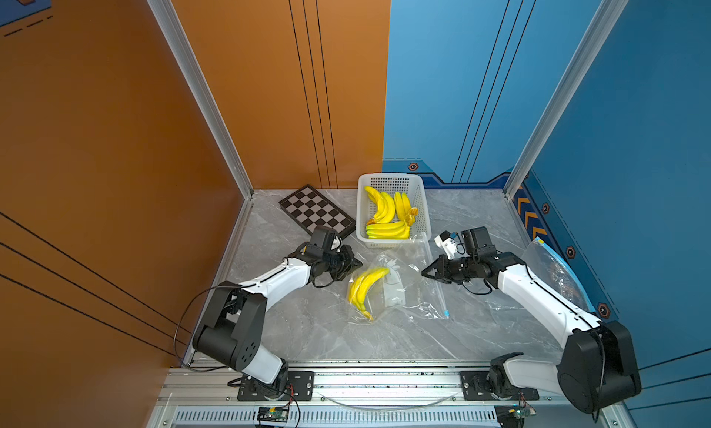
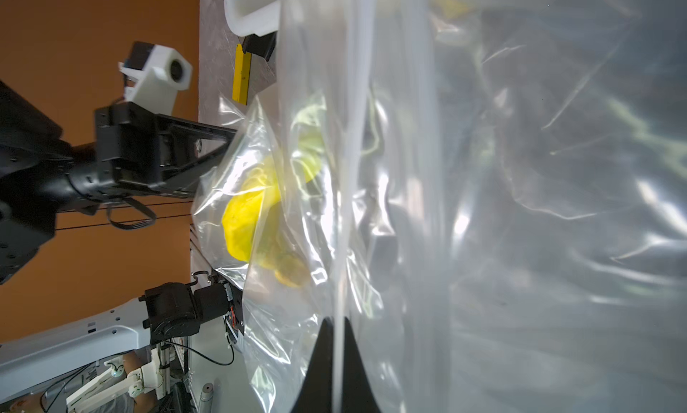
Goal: Open the zip-top bag and take out the banana
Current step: Adjust the zipper food storage bag at the center of the board, then pick up the banana from the zipper food storage bag.
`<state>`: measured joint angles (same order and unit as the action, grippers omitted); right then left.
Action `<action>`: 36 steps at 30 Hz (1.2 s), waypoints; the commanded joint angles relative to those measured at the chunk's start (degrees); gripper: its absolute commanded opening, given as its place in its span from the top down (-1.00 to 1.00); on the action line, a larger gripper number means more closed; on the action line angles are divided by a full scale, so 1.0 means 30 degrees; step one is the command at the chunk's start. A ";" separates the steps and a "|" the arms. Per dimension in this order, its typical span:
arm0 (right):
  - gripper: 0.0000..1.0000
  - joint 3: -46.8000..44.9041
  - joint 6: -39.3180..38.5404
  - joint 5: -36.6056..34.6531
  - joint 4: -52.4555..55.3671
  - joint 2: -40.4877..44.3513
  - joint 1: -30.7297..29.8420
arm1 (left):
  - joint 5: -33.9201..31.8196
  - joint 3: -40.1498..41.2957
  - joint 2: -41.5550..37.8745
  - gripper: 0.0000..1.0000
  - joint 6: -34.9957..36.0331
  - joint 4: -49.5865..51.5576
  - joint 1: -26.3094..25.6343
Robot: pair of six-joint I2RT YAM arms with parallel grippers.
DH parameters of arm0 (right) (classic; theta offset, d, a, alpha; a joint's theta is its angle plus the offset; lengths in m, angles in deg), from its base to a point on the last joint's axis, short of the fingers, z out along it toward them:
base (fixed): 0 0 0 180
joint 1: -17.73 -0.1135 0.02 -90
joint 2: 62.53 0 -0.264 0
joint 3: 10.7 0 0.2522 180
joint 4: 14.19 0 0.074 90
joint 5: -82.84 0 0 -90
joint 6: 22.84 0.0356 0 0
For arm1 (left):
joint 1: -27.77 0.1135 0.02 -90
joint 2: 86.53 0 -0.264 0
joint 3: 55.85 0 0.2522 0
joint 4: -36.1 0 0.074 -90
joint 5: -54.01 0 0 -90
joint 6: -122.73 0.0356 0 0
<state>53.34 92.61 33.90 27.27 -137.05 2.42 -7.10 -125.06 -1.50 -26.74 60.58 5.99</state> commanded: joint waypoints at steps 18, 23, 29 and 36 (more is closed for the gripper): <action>1.00 -0.1558 0.1288 -0.1484 -0.5737 -0.0463 -0.1624 | -0.6079 -1.1131 -0.2709 1.00 0.3377 1.5828 -0.3052; 1.00 -0.2687 0.1684 -0.1503 -0.6162 0.1539 -0.1292 | -0.6025 -0.9728 -0.3455 1.00 0.3927 1.6476 -0.2233; 1.00 -0.4720 0.3197 0.0050 -0.9198 0.2975 -0.1019 | -0.8032 -1.3426 -0.1926 1.00 0.4666 1.9587 -0.4316; 1.00 -0.6083 0.6330 0.2405 -1.4671 0.4624 -0.1216 | -0.7293 -0.7660 -0.4070 1.00 0.4817 1.8109 -0.2225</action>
<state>36.10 106.27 36.11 -5.79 -125.27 -0.92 -29.15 -148.68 -12.71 -13.95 113.87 -1.69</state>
